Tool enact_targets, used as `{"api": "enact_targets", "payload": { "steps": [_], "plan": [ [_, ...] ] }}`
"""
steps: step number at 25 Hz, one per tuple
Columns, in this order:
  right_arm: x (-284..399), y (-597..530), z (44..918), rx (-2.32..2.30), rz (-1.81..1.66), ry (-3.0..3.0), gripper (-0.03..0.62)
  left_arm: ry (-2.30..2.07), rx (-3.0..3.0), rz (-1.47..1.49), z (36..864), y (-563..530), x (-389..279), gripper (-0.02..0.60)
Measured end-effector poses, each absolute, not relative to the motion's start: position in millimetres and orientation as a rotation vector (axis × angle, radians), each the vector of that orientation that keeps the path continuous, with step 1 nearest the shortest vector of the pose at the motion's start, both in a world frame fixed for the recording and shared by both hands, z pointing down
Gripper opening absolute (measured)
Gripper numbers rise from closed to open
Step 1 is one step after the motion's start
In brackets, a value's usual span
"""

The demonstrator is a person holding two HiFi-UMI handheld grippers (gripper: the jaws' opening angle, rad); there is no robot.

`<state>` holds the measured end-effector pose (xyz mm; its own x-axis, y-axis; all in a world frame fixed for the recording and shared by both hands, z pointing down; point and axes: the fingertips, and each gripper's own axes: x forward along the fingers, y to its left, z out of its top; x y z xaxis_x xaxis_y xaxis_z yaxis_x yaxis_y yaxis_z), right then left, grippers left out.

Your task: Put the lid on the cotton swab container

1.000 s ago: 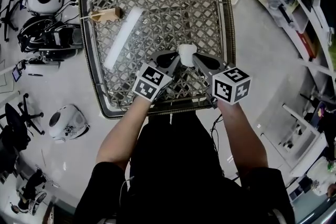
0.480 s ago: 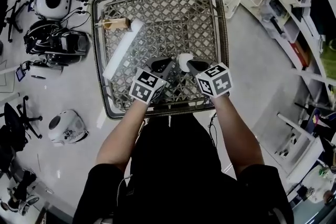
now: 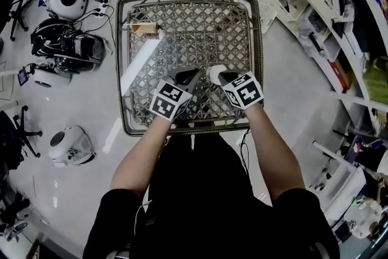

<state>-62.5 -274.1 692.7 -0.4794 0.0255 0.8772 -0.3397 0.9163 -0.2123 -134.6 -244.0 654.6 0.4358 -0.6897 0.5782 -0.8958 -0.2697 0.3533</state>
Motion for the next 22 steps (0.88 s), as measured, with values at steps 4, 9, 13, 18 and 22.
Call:
{"api": "enact_targets", "payload": {
  "steps": [4, 9, 13, 18, 22],
  "plan": [
    [-63.3, -277.1, 694.5, 0.23, 0.465, -2.005, 0.012, -1.327, 2.049, 0.403, 643.4, -235.2, -134.2, 0.005],
    [-58.9, -282.0, 685.2, 0.368, 0.593, -2.077, 0.009, -1.336, 2.107, 0.422, 617.2, -225.5, -135.9, 0.005],
    [-49.6, -277.3, 645.0, 0.447, 0.712, -2.194, 0.009, -1.359, 2.142, 0.413, 589.4, -222.2, -139.5, 0.005],
    [-24.6, -275.1, 595.2, 0.549, 0.799, -2.326, 0.009, -1.379, 2.201, 0.405, 558.8, -222.4, -138.7, 0.005],
    [-11.2, -280.8, 556.7, 0.63, 0.817, -2.425, 0.009, -1.414, 2.208, 0.361, 534.9, -222.1, -145.7, 0.005]
  ]
}}
